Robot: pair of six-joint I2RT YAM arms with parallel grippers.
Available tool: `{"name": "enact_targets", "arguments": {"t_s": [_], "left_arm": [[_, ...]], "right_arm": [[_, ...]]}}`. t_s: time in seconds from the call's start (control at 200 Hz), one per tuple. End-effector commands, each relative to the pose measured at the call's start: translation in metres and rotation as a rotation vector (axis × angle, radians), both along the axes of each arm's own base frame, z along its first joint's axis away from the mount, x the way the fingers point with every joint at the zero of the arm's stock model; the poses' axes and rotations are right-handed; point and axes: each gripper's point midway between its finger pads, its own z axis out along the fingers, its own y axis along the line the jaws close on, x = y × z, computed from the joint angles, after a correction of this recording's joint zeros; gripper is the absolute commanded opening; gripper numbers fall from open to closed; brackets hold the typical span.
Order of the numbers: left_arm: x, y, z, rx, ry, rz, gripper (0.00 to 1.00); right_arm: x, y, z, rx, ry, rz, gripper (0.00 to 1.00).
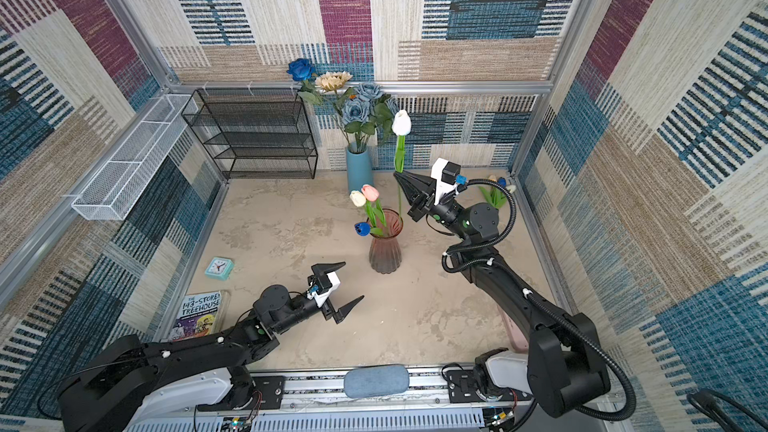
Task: Arrange the flowers into the vase
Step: 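Lower the white tulip's stem into the pink vase with the right gripper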
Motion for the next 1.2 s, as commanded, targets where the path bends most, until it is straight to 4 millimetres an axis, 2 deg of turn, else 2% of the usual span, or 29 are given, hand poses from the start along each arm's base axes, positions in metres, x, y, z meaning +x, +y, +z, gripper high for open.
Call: {"name": "enact_targets", "arguments": {"t_s": [0.0, 0.11, 0.411, 0.621, 0.756, 0.911, 1.107, 1.192], "left_arm": [[0.0, -0.001, 0.012, -0.029, -0.033, -0.007, 1.0], [-0.001, -0.001, 0.012, -0.027, -0.032, -0.009, 1.0], [0.0, -0.003, 0.01, -0.022, -0.027, -0.014, 1.0], [0.0, -0.003, 0.01, -0.021, -0.028, -0.012, 1.0], [0.0, -0.003, 0.01, -0.019, -0.029, -0.013, 1.0], [0.0, -0.002, 0.01, -0.024, -0.026, -0.012, 1.0], [-0.001, -0.003, 0.011, -0.026, -0.027, -0.015, 1.0], [-0.001, -0.003, 0.01, -0.023, -0.025, -0.017, 1.0]], "right_arm": [[-0.003, 0.005, 0.005, 0.029, -0.051, -0.003, 0.0], [0.008, 0.008, -0.014, 0.017, -0.02, -0.025, 0.0], [0.014, 0.016, -0.073, -0.061, 0.024, -0.034, 0.01], [0.013, 0.022, -0.095, -0.09, 0.037, -0.02, 0.05], [0.017, 0.023, -0.11, -0.112, 0.071, -0.039, 0.1], [0.021, 0.018, -0.124, -0.128, 0.112, -0.085, 0.23], [0.032, 0.01, -0.13, -0.146, 0.151, -0.165, 0.31], [0.035, 0.009, -0.131, -0.158, 0.154, -0.183, 0.41]]}}
